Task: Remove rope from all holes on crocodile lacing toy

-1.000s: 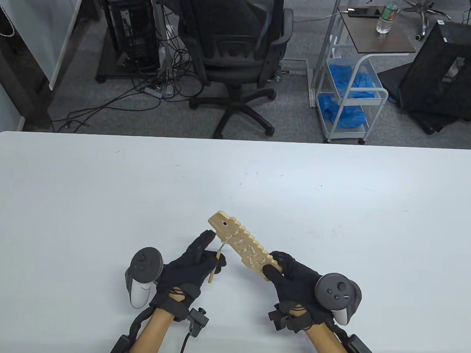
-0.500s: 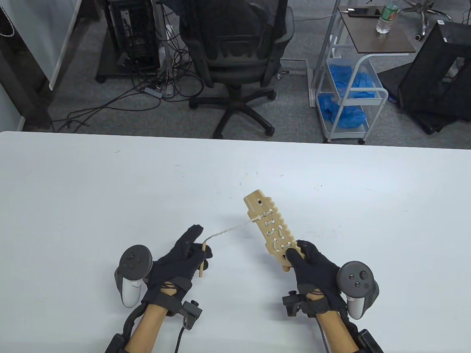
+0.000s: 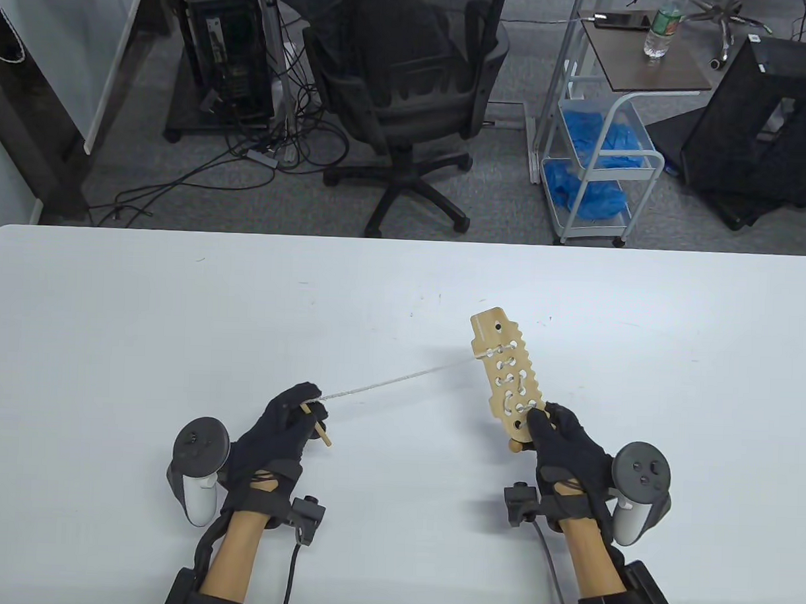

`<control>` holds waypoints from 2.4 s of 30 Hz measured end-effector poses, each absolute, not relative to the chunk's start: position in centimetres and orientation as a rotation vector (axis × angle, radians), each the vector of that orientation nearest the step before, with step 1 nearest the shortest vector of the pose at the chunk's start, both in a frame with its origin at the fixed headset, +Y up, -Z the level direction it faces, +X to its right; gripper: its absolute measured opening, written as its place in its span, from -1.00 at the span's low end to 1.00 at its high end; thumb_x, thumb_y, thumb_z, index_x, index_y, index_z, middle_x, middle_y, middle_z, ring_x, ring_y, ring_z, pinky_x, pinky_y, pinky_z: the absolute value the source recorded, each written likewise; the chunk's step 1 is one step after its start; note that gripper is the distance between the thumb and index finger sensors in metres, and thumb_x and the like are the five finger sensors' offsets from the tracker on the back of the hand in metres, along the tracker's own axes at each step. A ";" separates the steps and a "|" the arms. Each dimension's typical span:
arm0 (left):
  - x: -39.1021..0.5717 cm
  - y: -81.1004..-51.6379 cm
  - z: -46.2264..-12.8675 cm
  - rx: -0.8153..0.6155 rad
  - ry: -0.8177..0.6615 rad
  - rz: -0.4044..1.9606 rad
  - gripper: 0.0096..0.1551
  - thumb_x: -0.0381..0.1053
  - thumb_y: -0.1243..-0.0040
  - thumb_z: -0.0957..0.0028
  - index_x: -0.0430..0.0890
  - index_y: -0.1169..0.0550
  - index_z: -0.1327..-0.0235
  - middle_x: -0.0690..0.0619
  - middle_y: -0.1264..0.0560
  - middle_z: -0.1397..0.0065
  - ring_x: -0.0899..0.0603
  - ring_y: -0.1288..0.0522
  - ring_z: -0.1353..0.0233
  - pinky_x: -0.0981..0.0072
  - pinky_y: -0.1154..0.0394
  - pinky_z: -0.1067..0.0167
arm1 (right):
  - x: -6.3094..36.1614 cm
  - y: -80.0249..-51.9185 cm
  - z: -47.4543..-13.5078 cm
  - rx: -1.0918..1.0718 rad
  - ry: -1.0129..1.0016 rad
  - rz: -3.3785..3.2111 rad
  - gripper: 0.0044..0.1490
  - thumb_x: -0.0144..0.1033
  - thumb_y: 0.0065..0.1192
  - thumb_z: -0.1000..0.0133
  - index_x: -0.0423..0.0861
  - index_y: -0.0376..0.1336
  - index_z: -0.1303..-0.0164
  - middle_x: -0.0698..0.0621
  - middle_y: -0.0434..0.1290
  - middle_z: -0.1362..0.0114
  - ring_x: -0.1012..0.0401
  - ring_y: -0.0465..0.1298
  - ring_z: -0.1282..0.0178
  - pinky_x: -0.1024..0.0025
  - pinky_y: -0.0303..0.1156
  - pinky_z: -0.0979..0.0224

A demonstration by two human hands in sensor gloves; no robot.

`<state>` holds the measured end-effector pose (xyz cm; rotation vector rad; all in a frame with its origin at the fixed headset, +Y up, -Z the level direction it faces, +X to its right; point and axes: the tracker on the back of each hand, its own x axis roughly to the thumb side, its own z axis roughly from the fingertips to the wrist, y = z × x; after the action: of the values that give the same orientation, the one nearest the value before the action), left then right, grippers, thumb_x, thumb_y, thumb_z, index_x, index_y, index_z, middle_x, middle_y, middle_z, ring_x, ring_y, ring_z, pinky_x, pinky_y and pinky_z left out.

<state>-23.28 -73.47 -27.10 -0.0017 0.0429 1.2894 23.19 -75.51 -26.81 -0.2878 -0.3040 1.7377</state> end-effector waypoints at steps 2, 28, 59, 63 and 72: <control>-23.7 -73.5 -27.1 0.021 0.065 1.289 -0.45 -0.03 -0.27 -0.08 0.30 -0.50 -0.37 0.13 -0.64 -0.33 -0.03 -0.64 -0.23 -0.25 -0.40 -0.39 | 23.5 -75.7 -26.8 -0.312 -0.300 1.712 -0.43 -0.12 0.37 0.05 -0.24 0.41 -0.01 -0.19 0.71 0.10 -0.12 0.69 0.09 -0.27 0.40 -0.22; -20.9 -71.1 -26.2 0.167 -0.102 1.063 -0.55 0.13 -0.37 0.06 0.26 -0.63 -0.14 0.16 -0.75 -0.02 0.02 -0.68 -0.03 -0.24 -0.45 -0.34 | 16.3 -75.3 -25.3 0.003 -0.111 1.881 -0.43 -0.12 0.37 0.05 -0.28 0.42 0.02 -0.21 0.71 0.15 -0.13 0.69 0.15 -0.27 0.42 -0.19; -17.4 -69.7 -24.9 0.243 -0.262 0.758 -0.53 0.08 -0.35 0.04 0.23 -0.70 -0.18 0.10 -0.76 -0.07 -0.04 -0.68 -0.06 -0.28 -0.44 -0.32 | 12.7 -74.6 -24.4 0.264 -0.003 2.018 -0.43 -0.11 0.37 0.05 -0.29 0.44 0.04 -0.22 0.72 0.16 -0.14 0.69 0.15 -0.28 0.41 -0.19; -17.6 -69.7 -25.0 0.236 -0.262 0.775 -0.48 0.09 -0.36 0.04 0.22 -0.66 -0.25 0.10 -0.75 -0.07 -0.05 -0.68 -0.07 -0.29 -0.44 -0.32 | 12.8 -74.5 -24.4 0.261 -0.005 2.007 -0.43 -0.11 0.37 0.04 -0.29 0.44 0.04 -0.23 0.72 0.16 -0.14 0.69 0.16 -0.28 0.41 -0.19; -19.0 -69.9 -25.0 0.257 -0.143 0.875 -0.37 0.13 -0.24 -0.04 0.16 -0.50 -0.45 0.11 -0.71 -0.17 -0.05 -0.65 -0.13 -0.27 -0.43 -0.33 | 13.6 -73.8 -24.4 0.228 -0.042 1.916 -0.43 -0.11 0.37 0.05 -0.29 0.44 0.04 -0.22 0.72 0.17 -0.13 0.70 0.16 -0.28 0.42 -0.18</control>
<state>-19.02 -69.93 -25.04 0.2572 -0.1430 0.8746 13.55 -73.78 -24.37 0.2283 -0.0416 1.9157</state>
